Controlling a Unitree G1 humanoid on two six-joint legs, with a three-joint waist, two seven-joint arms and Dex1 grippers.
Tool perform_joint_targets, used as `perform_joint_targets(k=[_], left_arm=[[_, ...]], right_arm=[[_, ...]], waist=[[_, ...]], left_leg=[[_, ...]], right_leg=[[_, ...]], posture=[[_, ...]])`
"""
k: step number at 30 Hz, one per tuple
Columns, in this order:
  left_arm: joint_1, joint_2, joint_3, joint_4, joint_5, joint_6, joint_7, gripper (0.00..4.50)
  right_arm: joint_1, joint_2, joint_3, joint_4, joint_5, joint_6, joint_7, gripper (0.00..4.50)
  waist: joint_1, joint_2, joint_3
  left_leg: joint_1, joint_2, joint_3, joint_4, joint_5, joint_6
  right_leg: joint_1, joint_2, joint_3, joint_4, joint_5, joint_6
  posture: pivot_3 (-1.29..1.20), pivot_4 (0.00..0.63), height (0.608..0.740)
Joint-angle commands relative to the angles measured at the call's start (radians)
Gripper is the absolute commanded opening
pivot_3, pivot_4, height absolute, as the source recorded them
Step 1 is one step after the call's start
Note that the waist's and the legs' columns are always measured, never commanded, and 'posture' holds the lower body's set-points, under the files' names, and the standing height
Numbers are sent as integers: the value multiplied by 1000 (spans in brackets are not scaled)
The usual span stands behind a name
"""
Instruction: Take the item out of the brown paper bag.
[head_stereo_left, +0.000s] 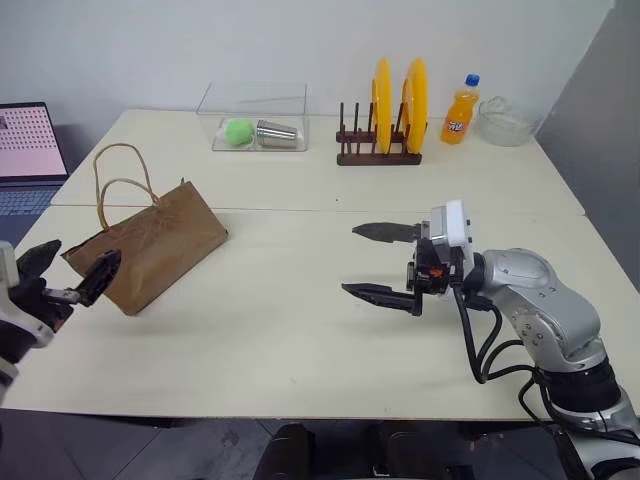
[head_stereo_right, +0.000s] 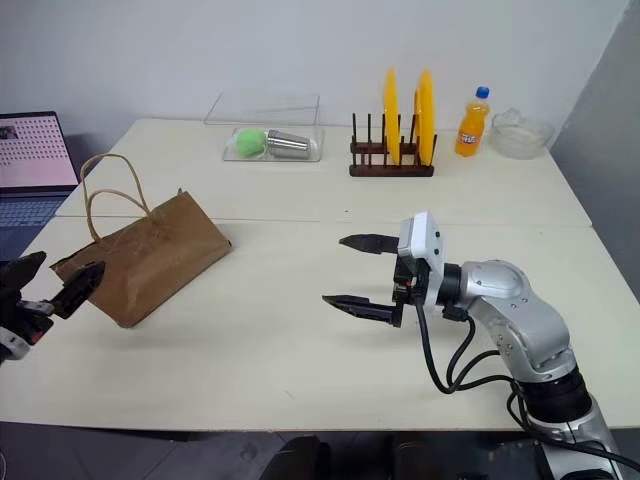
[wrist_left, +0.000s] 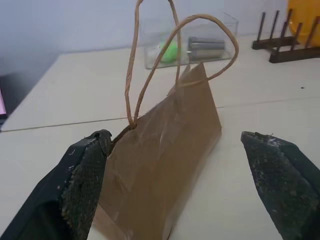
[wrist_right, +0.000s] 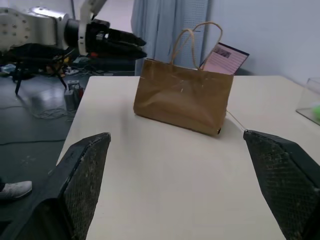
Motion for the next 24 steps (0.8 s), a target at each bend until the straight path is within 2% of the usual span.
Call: perform_joint_targets(k=[1,5,9,17,23,24], left_arm=[[-92,126,-12,145,0,0,-90,4386],[-223,234,-122,328,50,-37,-178,4386],[-360,285,-253,522,126,-110,-265,4386],[-778,315,-511,914,304,-289,-400,4386],[-900,316,-584,1019,357,-326,-510,4386],[-911,321,-590,1032,363,-328,-527,4231]], right_arm=[[-26,6,-4,-19,5,-24,18,4500],[-23,5,-3,-33,-4,-26,11,4500],[-12,0,-9,-54,-9,-23,-9,4500],[31,-28,-26,-115,-15,-4,-57,4500],[57,-47,-34,-145,-11,6,-85,4500],[60,-50,-35,-149,-10,8,-89,4500]], waist=[[1,0,0],[-1,1,1],[-3,1,1],[-1,-1,0],[-9,-2,0],[-10,-2,0]], left_leg=[[0,0,0,0,0,0],[0,0,0,0,0,0],[-3,0,1,-1,0,0],[-13,0,1,0,0,-1],[-13,0,3,-1,0,0],[-13,0,3,-1,0,0]], right_leg=[[0,0,0,0,0,0],[-1,0,0,1,0,0],[-4,0,1,0,0,0],[-14,0,0,1,3,-5],[-14,-1,1,2,3,-5],[-15,0,1,3,3,-5]], posture=[[0,150,740],[0,150,740],[0,150,740],[0,150,740],[0,150,740],[0,150,740]])
